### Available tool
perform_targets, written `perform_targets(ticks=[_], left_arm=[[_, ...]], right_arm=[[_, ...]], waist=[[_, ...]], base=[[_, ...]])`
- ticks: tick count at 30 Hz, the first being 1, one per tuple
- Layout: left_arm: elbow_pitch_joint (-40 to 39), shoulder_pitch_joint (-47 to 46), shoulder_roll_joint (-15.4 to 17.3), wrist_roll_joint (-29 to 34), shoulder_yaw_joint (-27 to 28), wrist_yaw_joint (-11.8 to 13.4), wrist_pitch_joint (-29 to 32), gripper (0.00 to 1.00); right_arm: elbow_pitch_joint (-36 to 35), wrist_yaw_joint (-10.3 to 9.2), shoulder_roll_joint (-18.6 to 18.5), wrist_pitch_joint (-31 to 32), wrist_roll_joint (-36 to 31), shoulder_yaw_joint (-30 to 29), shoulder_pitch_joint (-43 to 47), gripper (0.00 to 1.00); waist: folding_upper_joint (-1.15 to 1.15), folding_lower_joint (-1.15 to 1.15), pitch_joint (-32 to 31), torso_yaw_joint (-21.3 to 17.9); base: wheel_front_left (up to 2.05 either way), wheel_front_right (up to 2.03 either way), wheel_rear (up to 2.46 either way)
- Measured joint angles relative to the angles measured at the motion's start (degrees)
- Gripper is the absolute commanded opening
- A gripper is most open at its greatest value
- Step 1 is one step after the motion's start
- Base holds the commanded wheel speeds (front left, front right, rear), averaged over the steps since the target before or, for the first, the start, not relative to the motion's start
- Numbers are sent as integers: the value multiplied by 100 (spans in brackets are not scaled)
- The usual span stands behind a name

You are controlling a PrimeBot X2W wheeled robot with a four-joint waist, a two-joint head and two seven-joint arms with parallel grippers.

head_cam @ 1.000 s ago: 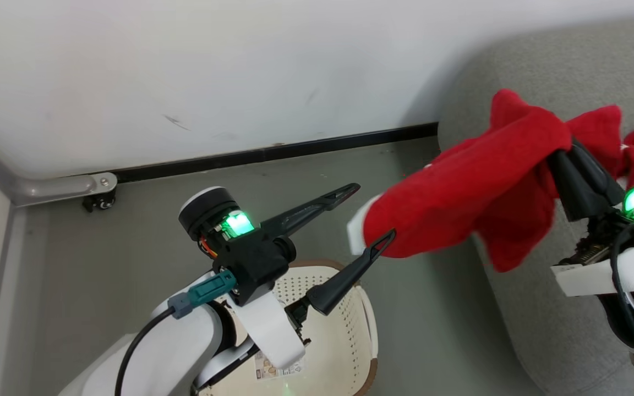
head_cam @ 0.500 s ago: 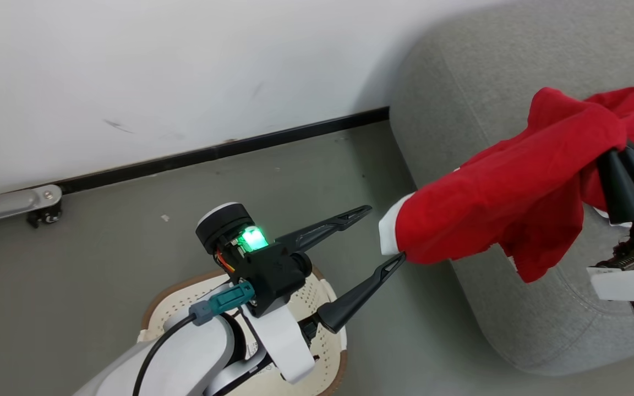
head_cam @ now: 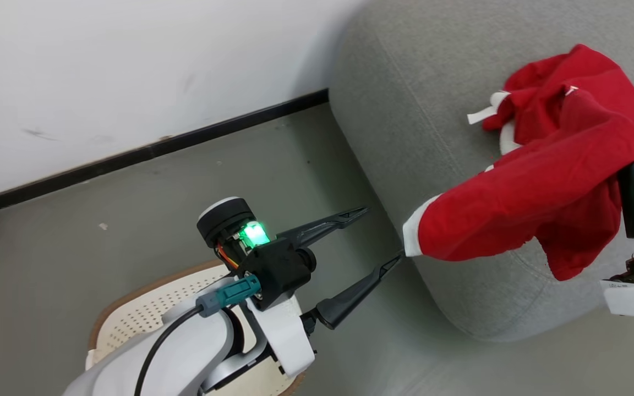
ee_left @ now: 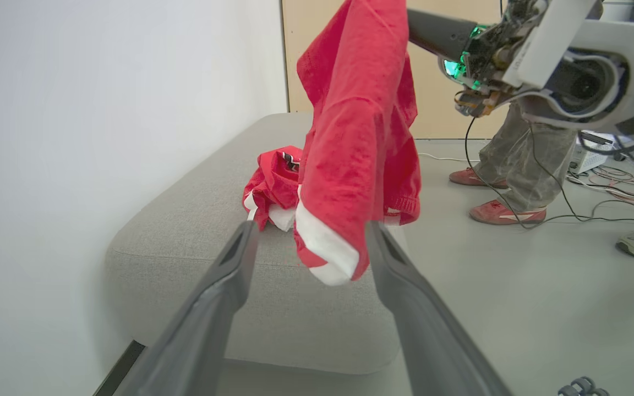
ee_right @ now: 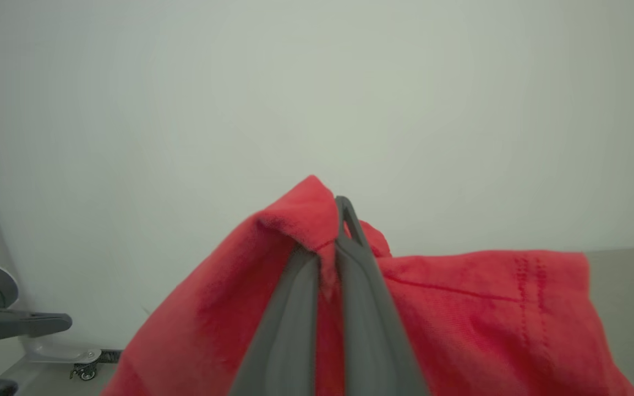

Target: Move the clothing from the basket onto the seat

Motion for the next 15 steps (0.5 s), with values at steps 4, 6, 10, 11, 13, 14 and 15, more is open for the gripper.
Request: perform_targets(ticks=[4, 6, 10, 11, 13, 14, 15], left_arm=[[21, -20, 83, 0, -7, 0, 29, 100], [29, -20, 122, 0, -7, 0, 52, 100], [26, -20, 203, 1, -3, 0, 71, 100], [24, -20, 229, 1, 0, 0, 74, 100], [13, -20, 264, 2, 15, 0, 120, 100], [7, -20, 281, 2, 27, 0, 122, 100], [-7, -20, 300, 2, 37, 0, 123, 100]], right_arm=[[-57, 0, 57, 0, 0, -38, 5, 0], [-83, 0, 90, 0, 0, -36, 5, 0], [-103, 0, 108, 0, 2, -12, 3, 0], [-103, 0, 108, 0, 5, -2, 1, 0], [-93, 0, 105, 0, 10, 10, -14, 0], [-81, 0, 100, 0, 10, 13, -37, 0], [-69, 0, 84, 0, 10, 10, -63, 0]], waist=[[0, 0, 84, -207], [0, 0, 128, -306], [0, 0, 219, -485], [0, 0, 243, -526], [0, 0, 296, -601], [0, 0, 325, -634], [0, 0, 354, -664]], base=[[0, 0, 0], [0, 0, 0], [0, 0, 0], [0, 0, 0], [0, 0, 0], [0, 0, 0], [0, 0, 0]])
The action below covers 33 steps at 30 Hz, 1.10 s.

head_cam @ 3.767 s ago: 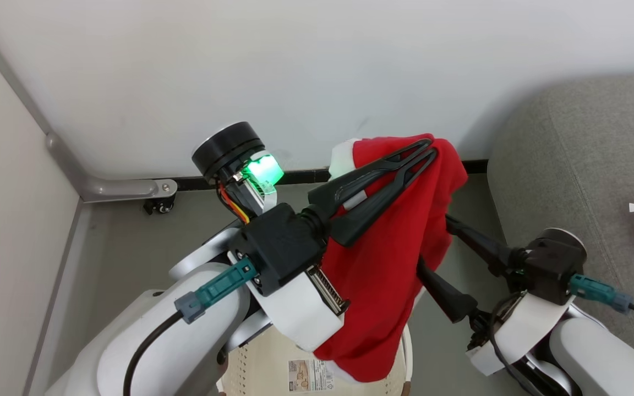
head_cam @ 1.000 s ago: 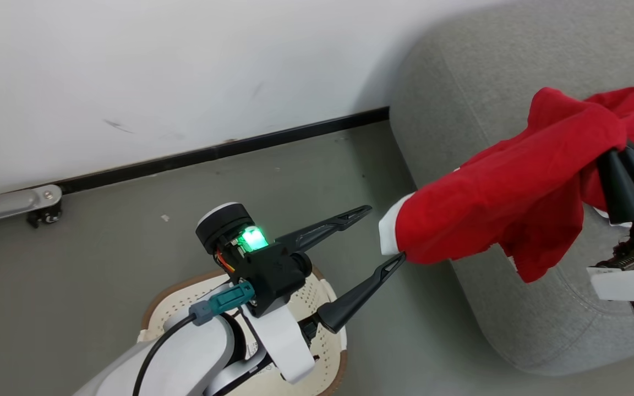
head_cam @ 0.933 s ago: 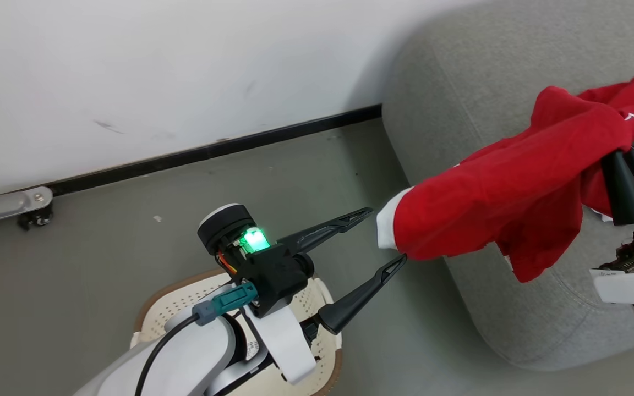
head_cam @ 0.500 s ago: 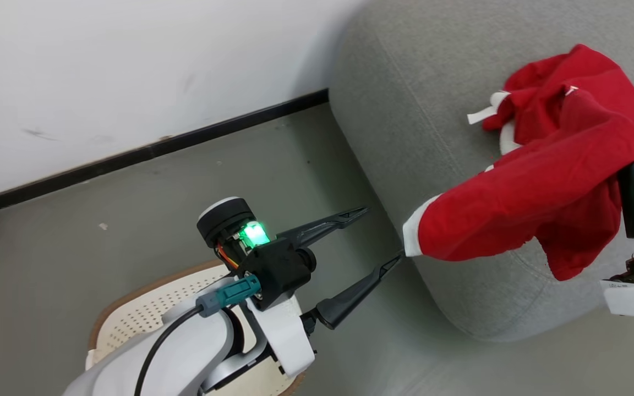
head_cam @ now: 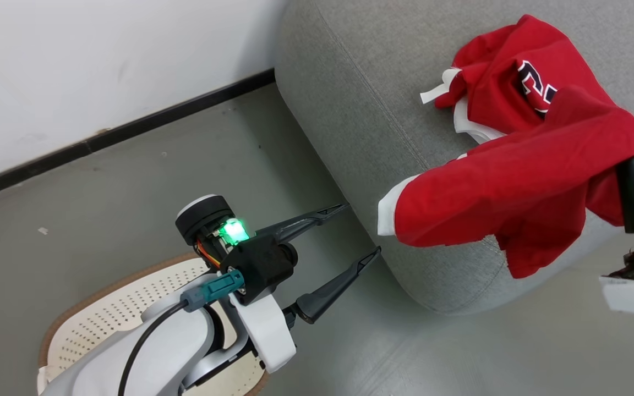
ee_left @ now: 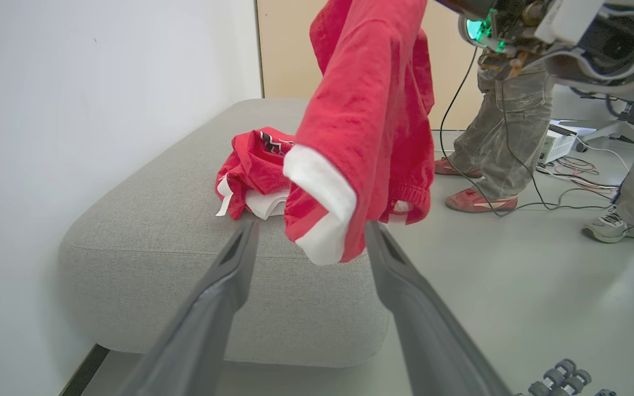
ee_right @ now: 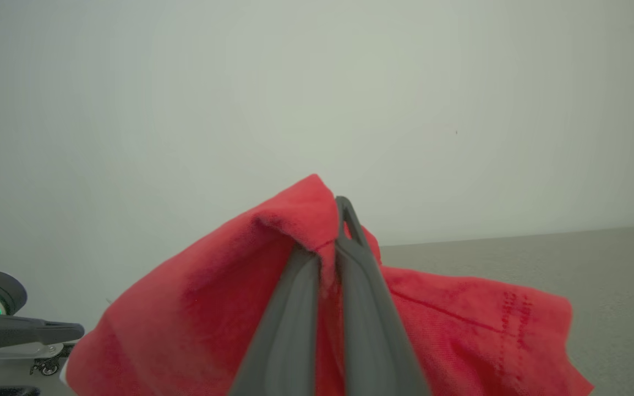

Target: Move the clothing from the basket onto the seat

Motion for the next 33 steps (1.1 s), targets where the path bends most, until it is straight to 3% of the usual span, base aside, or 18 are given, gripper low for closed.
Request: perform_targets(ticks=[13, 26, 33], left_arm=[[-281, -1, 170, 56, 38, 70, 258, 100], [-761, -68, 430, 151, 98, 257, 675, 100], [-1022, -210, 544, 209, 126, 308, 889, 100]], right_arm=[[447, 0, -572, -1, 300, -388, -1276, 0], [1597, 1, -1457, -1, 859, -721, -2772, 0], [2320, 0, -1734, -9, 1031, -1034, -3203, 0]], waist=[[0, 0, 436, -173], [0, 0, 1052, -43], [0, 0, 1376, 63]], base=[[0, 0, 0], [0, 0, 0], [0, 0, 0]])
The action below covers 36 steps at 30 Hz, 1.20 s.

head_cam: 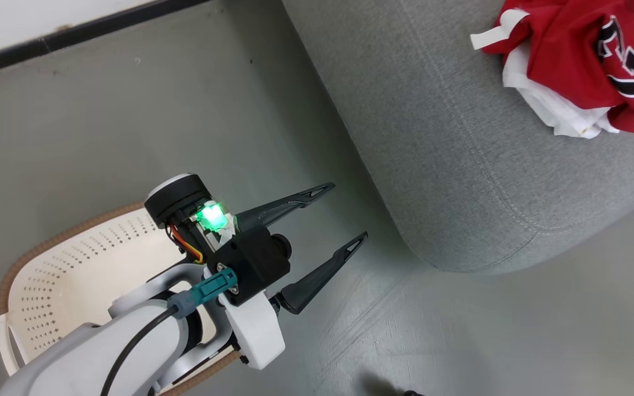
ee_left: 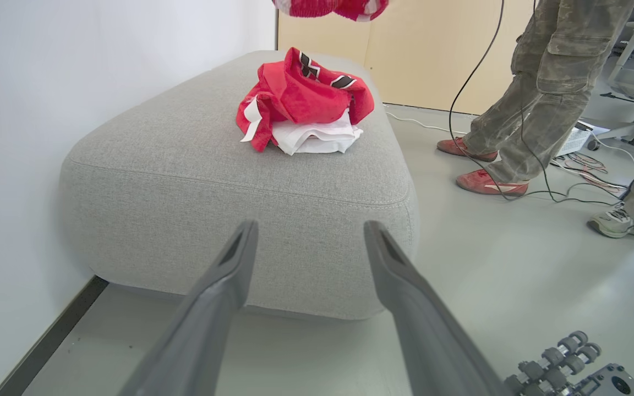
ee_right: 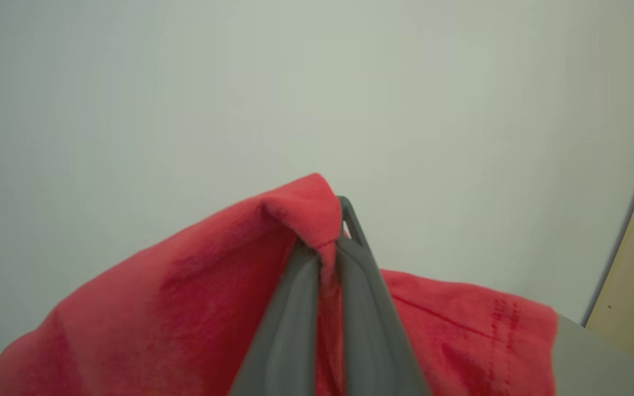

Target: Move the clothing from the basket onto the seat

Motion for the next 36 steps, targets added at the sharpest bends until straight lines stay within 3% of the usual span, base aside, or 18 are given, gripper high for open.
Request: perform_targets(ticks=[5, 22, 32, 33, 36], left_arm=[[-129, -29, 83, 0, 0, 4, 175, 100], [-433, -348, 320, 107, 19, -1, 614, 100], [-506, -468, 392, 155, 88, -2, 675, 100], [-509, -468, 397, 156, 89, -3, 673, 100], [-504, -468, 460, 165, 110, -3, 673, 100]], right_arm=[[762, 0, 107, 20, -9, 60, 65, 0], [2573, 1, 1213, 385, -3, 448, -254, 0], [2955, 1, 1254, 556, 34, 438, -677, 0], [2986, 1, 1241, 583, 34, 423, -691, 5], [3061, 1, 1254, 661, 34, 431, -714, 35]], waist=[[0, 0, 238, 65], [0, 0, 946, 190], [0, 0, 1164, 218], [0, 0, 1175, 220], [0, 0, 1174, 211]], base=[[0, 0, 0], [0, 0, 0], [0, 0, 0], [0, 0, 0], [0, 0, 0]])
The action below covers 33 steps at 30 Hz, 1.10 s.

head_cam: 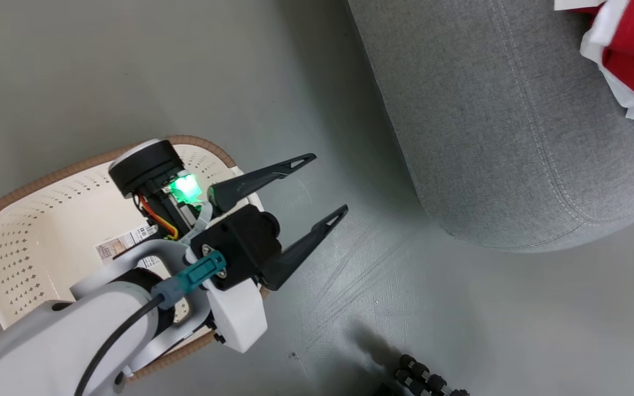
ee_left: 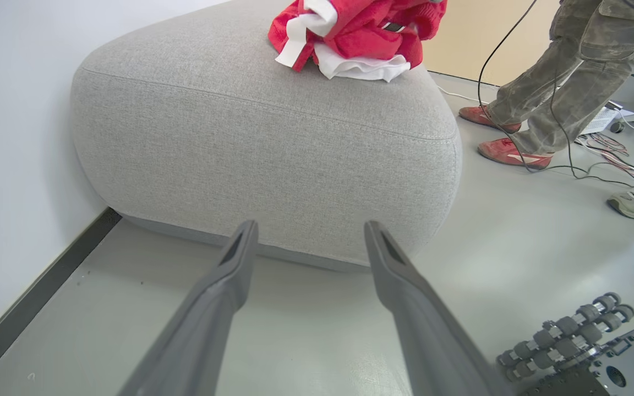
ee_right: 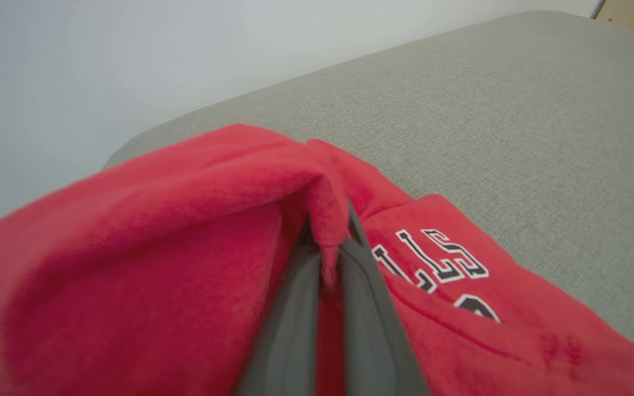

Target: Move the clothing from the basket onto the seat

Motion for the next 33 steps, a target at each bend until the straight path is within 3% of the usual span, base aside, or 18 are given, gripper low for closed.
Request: perform_targets(ticks=[1, 3, 4, 6, 19, 33], left_arm=[[0, 0, 12, 0, 11, 0, -1, 100], [4, 0, 30, 0, 26, 0, -2, 100], [4, 0, 31, 0, 34, 0, -2, 100], [4, 1, 30, 0, 35, 0, -5, 100], [83, 8, 51, -3, 55, 0, -155, 100], [240, 151, 48, -21, 70, 0, -385, 100]], right_arm=[[13, 0, 3, 13, -1, 10, -15, 44], [18, 0, 2, 37, -2, 23, -27, 48], [21, 0, 2, 55, -7, 25, -28, 56], [75, 0, -15, 62, -10, 47, -30, 100], [-86, 0, -189, 53, -249, 44, 16, 100], [-405, 0, -102, 226, -348, -70, 844, 100]], waist=[[0, 0, -6, -9], [0, 0, -22, -28], [0, 0, -31, -39], [0, 0, -52, -61], [0, 0, -291, -182], [0, 0, -653, -210]], base=[[0, 0, 0], [0, 0, 0], [0, 0, 0], [0, 0, 0], [0, 0, 0], [0, 0, 0]])
